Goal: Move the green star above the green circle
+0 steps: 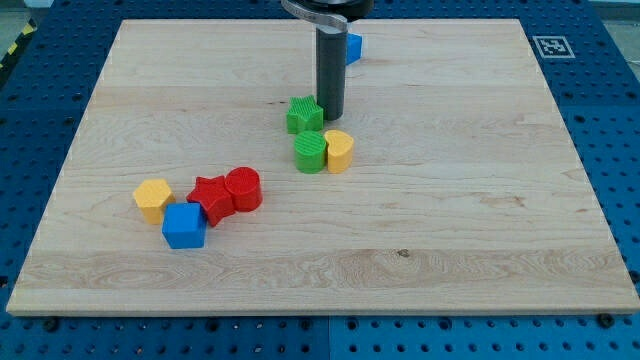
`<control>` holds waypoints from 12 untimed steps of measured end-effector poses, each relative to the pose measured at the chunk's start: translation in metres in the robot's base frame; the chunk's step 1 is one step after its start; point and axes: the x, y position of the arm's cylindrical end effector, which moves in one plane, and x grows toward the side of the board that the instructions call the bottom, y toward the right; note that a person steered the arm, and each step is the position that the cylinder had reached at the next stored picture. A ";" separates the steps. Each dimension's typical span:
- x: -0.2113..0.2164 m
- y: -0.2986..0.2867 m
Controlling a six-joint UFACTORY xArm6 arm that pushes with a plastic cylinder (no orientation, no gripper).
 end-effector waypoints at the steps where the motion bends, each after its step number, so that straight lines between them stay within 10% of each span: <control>1: -0.045 -0.017; 4: -0.059 -0.105; 12: -0.021 -0.100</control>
